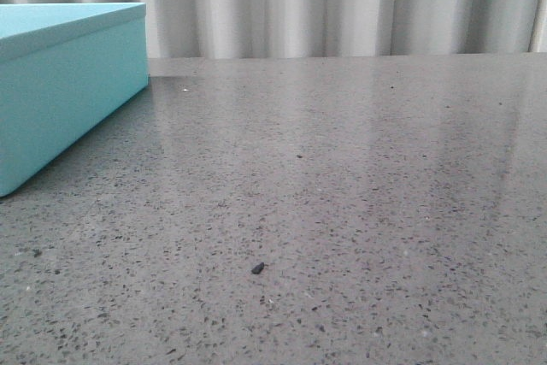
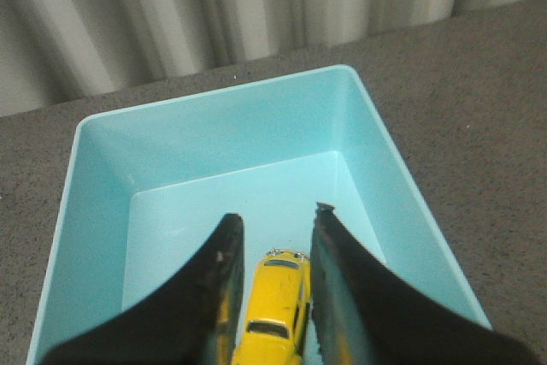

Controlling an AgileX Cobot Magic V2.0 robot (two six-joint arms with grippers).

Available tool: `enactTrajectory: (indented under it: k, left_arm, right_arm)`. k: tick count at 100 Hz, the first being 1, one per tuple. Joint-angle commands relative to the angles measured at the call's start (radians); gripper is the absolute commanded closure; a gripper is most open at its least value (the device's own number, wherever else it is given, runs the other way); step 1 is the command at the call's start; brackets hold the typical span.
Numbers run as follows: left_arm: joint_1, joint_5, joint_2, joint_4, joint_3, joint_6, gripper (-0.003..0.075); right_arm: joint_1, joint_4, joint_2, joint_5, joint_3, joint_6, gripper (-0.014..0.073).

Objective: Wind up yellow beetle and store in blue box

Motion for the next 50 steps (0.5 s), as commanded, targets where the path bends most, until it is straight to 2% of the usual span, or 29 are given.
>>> enactTrajectory:
  k: [1,19,36,50]
  left_arm:
    - [0.001,-0.135,-0.177,-0.019,0.145,-0.003,0.0567]
    - [0.001,-0.179,-0.424,0.004,0.407,-0.001,0.0628]
    - [0.001,-0.265,-0.607,-0.160,0.560,-0.001,0.0742]
    - [0.001,-0.300,-0.686,-0.190,0.656,-0.001,0.0741]
  right_arm:
    - [0.003,-0.013,-0.024,-0.095,0.009,-0.008,0.0645]
    - [0.003,-0.010,-0.063,-0.107,0.040,-0.008,0.0645]
    - [0.003,0.005,-0.063,-0.184,0.040,-0.008,0.0646]
    - [0.003,0.018,-0.063,-0.197,0.040,-0.007,0.0645]
